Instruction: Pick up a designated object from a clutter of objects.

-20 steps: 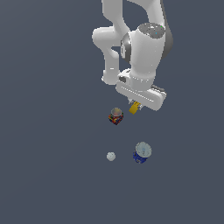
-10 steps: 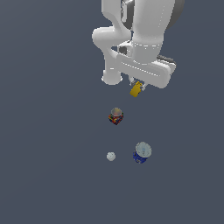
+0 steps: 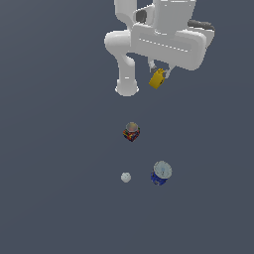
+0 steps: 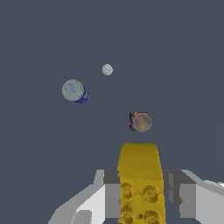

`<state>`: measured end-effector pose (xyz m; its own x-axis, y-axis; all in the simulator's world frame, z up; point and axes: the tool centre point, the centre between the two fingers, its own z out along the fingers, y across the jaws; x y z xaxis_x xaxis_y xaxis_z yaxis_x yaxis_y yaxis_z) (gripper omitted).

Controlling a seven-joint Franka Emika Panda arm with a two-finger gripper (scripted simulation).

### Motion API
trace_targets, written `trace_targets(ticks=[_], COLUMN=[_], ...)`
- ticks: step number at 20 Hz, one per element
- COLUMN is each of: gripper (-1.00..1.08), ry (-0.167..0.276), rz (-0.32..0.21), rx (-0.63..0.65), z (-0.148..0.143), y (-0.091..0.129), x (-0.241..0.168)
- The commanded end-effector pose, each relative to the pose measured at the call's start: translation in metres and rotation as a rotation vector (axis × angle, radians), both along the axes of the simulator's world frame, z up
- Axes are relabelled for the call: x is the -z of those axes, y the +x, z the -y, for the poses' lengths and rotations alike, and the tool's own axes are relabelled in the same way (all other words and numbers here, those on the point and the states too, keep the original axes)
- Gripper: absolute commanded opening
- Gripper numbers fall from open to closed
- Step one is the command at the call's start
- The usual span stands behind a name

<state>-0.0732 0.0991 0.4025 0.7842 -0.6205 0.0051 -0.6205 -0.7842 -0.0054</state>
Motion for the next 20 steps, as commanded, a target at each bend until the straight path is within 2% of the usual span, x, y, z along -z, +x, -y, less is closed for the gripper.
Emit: trace_targets(ticks=[1, 8, 20], gripper=[-1.00, -1.00, -1.00], ry=[0.000, -0.001, -0.001], rz=[-0.003, -0.007, -0.007], rx=[0.000, -0.001, -0.001], z=[0.000, 0.000, 0.000], y=[-0.002, -0.005, -0.003], x=[-0.016, -0.041, -0.047])
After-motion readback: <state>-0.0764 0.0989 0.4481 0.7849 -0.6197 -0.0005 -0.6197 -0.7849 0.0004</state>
